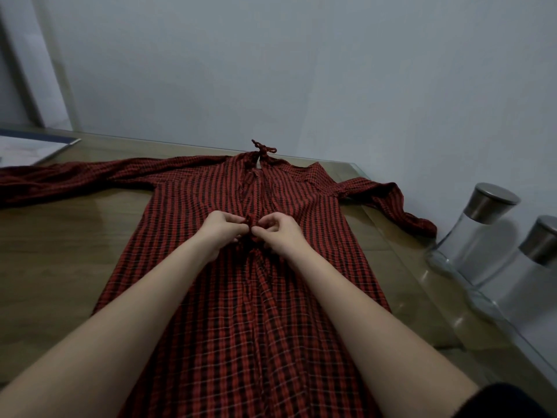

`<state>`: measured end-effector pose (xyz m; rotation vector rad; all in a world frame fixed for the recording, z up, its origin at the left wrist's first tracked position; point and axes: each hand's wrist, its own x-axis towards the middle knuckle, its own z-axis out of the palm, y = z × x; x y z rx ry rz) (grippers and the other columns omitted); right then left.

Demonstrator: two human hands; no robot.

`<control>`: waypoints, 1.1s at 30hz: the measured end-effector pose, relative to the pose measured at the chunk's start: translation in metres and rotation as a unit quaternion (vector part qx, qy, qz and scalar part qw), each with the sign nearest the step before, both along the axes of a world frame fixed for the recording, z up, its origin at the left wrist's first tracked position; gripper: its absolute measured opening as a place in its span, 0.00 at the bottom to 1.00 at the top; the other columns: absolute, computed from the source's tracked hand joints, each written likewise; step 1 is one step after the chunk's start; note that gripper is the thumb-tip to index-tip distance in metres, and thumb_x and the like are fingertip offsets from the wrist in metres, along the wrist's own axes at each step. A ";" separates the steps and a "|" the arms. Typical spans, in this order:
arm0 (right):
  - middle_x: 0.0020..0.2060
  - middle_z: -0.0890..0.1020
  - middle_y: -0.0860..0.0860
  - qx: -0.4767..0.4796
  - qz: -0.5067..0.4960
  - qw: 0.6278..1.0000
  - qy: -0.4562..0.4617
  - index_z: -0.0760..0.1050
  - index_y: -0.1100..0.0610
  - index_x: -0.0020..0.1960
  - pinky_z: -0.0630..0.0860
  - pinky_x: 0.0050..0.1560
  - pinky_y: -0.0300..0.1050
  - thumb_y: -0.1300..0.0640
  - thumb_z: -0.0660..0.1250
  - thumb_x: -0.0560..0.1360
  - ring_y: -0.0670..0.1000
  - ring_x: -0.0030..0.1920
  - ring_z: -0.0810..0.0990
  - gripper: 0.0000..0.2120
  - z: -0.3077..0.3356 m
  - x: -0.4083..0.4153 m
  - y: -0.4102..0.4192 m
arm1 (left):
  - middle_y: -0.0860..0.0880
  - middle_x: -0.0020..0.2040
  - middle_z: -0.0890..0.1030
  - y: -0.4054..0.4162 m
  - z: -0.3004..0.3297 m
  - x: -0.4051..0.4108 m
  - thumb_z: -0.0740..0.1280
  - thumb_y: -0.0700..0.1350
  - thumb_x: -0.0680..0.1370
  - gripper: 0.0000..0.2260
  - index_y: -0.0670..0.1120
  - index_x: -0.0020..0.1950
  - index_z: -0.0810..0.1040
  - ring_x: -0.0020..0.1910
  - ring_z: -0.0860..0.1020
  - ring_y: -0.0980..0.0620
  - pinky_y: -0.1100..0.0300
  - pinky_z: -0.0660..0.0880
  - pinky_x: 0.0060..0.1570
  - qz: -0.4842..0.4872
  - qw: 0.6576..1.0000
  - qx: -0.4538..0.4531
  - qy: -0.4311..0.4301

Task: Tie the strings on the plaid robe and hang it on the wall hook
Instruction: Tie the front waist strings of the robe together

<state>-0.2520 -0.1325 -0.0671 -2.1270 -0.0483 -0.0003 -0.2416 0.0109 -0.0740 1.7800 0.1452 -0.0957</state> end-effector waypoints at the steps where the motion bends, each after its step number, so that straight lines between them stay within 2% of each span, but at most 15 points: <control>1: 0.40 0.82 0.51 0.001 0.010 1.000 0.000 0.79 0.54 0.54 0.77 0.45 0.43 0.51 0.71 0.71 0.48 0.40 0.79 0.13 0.000 0.001 0.001 | 0.46 0.43 0.80 0.000 0.000 -0.001 0.68 0.39 0.73 0.14 0.39 0.58 0.76 0.41 0.77 0.53 0.60 0.76 0.46 -0.009 1.000 0.017 -0.011; 4: 0.47 0.84 0.52 0.035 0.010 0.999 -0.002 0.82 0.55 0.54 0.79 0.55 0.46 0.51 0.70 0.71 0.50 0.49 0.82 0.13 -0.002 0.003 0.007 | 0.46 0.50 0.78 0.001 -0.001 -0.006 0.66 0.43 0.75 0.15 0.43 0.60 0.72 0.47 0.77 0.51 0.60 0.74 0.46 -0.021 0.994 0.092 -0.058; 6: 0.50 0.84 0.55 0.090 0.009 0.996 0.021 0.81 0.57 0.55 0.79 0.58 0.49 0.53 0.72 0.70 0.53 0.52 0.82 0.15 -0.001 0.003 0.012 | 0.47 0.49 0.77 0.001 -0.002 -0.008 0.64 0.44 0.76 0.13 0.43 0.59 0.70 0.44 0.76 0.53 0.63 0.73 0.41 -0.041 0.987 0.133 -0.084; 8: 0.50 0.84 0.56 0.091 0.011 0.996 0.023 0.81 0.58 0.55 0.80 0.56 0.48 0.53 0.74 0.69 0.53 0.51 0.82 0.17 0.002 0.005 0.016 | 0.48 0.46 0.77 0.002 -0.003 -0.010 0.63 0.43 0.77 0.12 0.43 0.58 0.69 0.40 0.75 0.54 0.64 0.71 0.36 -0.069 0.971 0.197 -0.115; 11: 0.43 0.85 0.53 0.033 -0.025 0.999 -0.021 0.84 0.58 0.46 0.80 0.50 0.45 0.54 0.74 0.69 0.51 0.46 0.83 0.09 0.009 0.010 0.017 | 0.54 0.39 0.74 0.001 -0.003 -0.012 0.62 0.41 0.77 0.11 0.43 0.58 0.68 0.35 0.73 0.58 0.69 0.68 0.31 -0.087 0.948 0.258 -0.164; 13: 0.36 0.82 0.51 0.036 -0.050 0.998 -0.017 0.82 0.55 0.40 0.79 0.43 0.44 0.55 0.73 0.69 0.50 0.40 0.81 0.03 0.011 0.012 0.018 | 0.54 0.36 0.74 0.002 -0.001 -0.012 0.62 0.41 0.77 0.10 0.44 0.57 0.68 0.32 0.72 0.59 0.70 0.68 0.28 -0.077 0.950 0.248 -0.174; 17: 0.32 0.80 0.50 0.077 -0.050 0.995 0.024 0.79 0.54 0.37 0.73 0.32 0.40 0.55 0.71 0.71 0.48 0.33 0.77 0.05 0.005 0.012 0.014 | 0.51 0.37 0.75 0.002 0.005 -0.010 0.58 0.40 0.77 0.08 0.46 0.56 0.67 0.31 0.72 0.55 0.65 0.68 0.29 -0.106 0.946 0.265 -0.152; 22: 0.34 0.80 0.49 0.093 -0.055 0.994 0.017 0.76 0.51 0.35 0.73 0.37 0.41 0.55 0.70 0.72 0.47 0.35 0.78 0.08 -0.007 0.012 0.016 | 0.50 0.37 0.75 -0.002 0.005 -0.005 0.55 0.42 0.79 0.08 0.46 0.55 0.70 0.32 0.71 0.53 0.58 0.70 0.32 -0.096 0.962 0.229 -0.113; 25: 0.33 0.80 0.50 0.129 -0.054 0.990 0.034 0.75 0.53 0.37 0.73 0.34 0.35 0.58 0.67 0.75 0.45 0.32 0.78 0.08 -0.007 0.012 0.011 | 0.46 0.48 0.79 0.003 0.000 -0.005 0.58 0.44 0.80 0.09 0.45 0.58 0.71 0.45 0.77 0.51 0.55 0.76 0.49 -0.091 0.987 0.115 -0.070; 26: 0.33 0.79 0.50 0.140 -0.050 0.988 0.046 0.75 0.54 0.37 0.72 0.32 0.33 0.59 0.67 0.75 0.44 0.31 0.77 0.08 -0.006 0.011 0.008 | 0.45 0.49 0.79 0.006 -0.001 -0.005 0.59 0.44 0.80 0.09 0.45 0.59 0.72 0.47 0.78 0.51 0.56 0.76 0.51 -0.101 0.990 0.078 -0.059; 29: 0.33 0.79 0.50 0.169 -0.037 0.981 0.083 0.75 0.56 0.39 0.73 0.30 0.31 0.60 0.65 0.76 0.44 0.32 0.77 0.08 -0.006 0.009 0.003 | 0.47 0.43 0.78 0.012 0.000 -0.009 0.64 0.39 0.78 0.11 0.42 0.60 0.71 0.42 0.78 0.53 0.59 0.76 0.48 -0.145 0.987 0.044 -0.055; 31: 0.34 0.79 0.51 0.174 -0.035 0.979 0.098 0.75 0.56 0.39 0.74 0.32 0.32 0.60 0.65 0.76 0.45 0.33 0.77 0.08 -0.007 0.010 0.002 | 0.48 0.40 0.78 0.013 0.003 -0.009 0.65 0.36 0.76 0.11 0.42 0.57 0.73 0.38 0.78 0.54 0.63 0.77 0.44 -0.142 0.986 0.066 -0.064; 33: 0.35 0.80 0.52 0.176 -0.041 0.978 0.104 0.75 0.56 0.38 0.76 0.36 0.35 0.61 0.65 0.76 0.46 0.34 0.78 0.08 -0.008 0.012 0.004 | 0.49 0.38 0.79 0.014 0.005 -0.006 0.67 0.35 0.73 0.09 0.43 0.52 0.76 0.37 0.79 0.53 0.61 0.78 0.44 -0.113 0.984 0.112 -0.076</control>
